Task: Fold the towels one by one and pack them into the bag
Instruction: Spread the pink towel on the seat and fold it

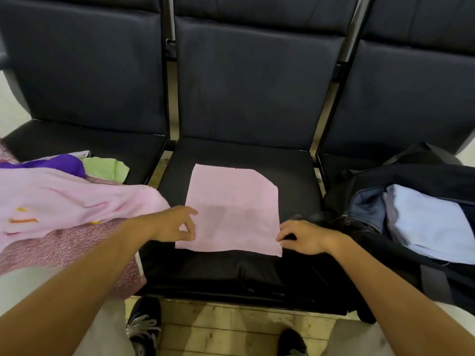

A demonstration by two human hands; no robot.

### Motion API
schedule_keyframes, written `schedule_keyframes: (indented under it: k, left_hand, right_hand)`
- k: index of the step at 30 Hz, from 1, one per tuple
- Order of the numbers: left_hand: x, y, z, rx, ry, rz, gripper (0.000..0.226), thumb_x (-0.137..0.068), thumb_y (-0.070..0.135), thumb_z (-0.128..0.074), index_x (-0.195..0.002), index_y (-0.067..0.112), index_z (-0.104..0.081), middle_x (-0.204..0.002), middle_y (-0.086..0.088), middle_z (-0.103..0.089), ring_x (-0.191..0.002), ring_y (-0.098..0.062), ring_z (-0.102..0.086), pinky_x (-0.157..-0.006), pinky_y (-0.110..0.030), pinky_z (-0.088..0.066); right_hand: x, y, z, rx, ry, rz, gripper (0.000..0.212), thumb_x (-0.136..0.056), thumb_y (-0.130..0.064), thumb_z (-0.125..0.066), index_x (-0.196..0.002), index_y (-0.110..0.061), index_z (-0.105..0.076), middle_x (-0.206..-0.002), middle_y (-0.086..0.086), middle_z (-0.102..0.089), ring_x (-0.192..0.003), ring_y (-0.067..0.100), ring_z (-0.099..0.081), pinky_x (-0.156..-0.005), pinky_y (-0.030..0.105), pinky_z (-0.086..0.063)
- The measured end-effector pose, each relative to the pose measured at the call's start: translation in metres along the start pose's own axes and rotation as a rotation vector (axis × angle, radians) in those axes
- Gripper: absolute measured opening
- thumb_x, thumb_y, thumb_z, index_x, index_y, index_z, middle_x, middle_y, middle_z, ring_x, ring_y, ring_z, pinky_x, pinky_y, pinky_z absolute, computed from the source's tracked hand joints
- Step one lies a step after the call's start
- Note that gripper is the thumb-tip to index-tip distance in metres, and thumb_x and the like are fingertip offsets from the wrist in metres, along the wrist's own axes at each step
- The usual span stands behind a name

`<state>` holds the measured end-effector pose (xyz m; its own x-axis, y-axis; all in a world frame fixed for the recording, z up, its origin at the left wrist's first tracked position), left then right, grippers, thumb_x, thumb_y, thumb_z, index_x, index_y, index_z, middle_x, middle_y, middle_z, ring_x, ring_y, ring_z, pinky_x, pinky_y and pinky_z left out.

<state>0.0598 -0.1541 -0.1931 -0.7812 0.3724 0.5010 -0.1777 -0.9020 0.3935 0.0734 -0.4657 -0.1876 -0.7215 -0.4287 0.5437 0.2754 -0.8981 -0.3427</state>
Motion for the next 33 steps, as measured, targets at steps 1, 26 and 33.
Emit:
schedule_keyframes:
  k: [1, 26, 33]
  left_hand:
    - [0.001, 0.000, -0.006, -0.015, -0.033, 0.003, 0.007, -0.093, 0.036, -0.061, -0.095, 0.040, -0.067, -0.146, 0.014, -0.038, -0.128, -0.009, -0.042, -0.110, -0.027, -0.033]
    - [-0.045, -0.010, 0.046, -0.127, 0.081, 0.171, 0.060, -0.100, 0.028, -0.050, -0.153, 0.021, -0.022, -0.160, -0.001, -0.022, -0.146, -0.023, -0.024, -0.116, -0.038, -0.028]
    - [-0.079, -0.015, 0.048, -0.183, 0.050, 0.197, 0.060, -0.100, 0.026, -0.049, -0.152, 0.014, -0.022, -0.155, -0.007, -0.025, -0.138, -0.027, -0.034, -0.110, -0.041, -0.037]
  right_hand:
    - [-0.001, 0.002, -0.006, 0.009, -0.015, -0.026, 0.033, -0.101, -0.030, -0.054, -0.131, -0.020, -0.062, -0.145, -0.005, -0.049, -0.135, 0.018, -0.045, -0.112, 0.029, -0.034]
    - [-0.045, 0.003, 0.040, -0.035, 0.174, -0.212, 0.054, -0.100, -0.033, -0.054, -0.148, -0.013, -0.040, -0.150, 0.008, -0.044, -0.135, 0.027, -0.045, -0.110, 0.039, -0.041]
    - [-0.073, 0.010, 0.044, -0.274, 0.213, -0.420, 0.053, -0.097, -0.035, -0.057, -0.141, -0.008, -0.043, -0.139, 0.011, -0.050, -0.122, 0.029, -0.053, -0.091, 0.033, -0.044]
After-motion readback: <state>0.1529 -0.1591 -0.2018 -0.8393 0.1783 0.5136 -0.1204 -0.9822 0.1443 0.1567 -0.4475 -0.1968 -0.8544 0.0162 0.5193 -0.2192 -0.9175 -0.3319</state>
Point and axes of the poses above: each hand's wrist, its own x-axis away from the middle knuckle, its own z-axis out of the back of the hand, y = z × x, the point moved 5 cm from there along -x, towards the middle knuckle
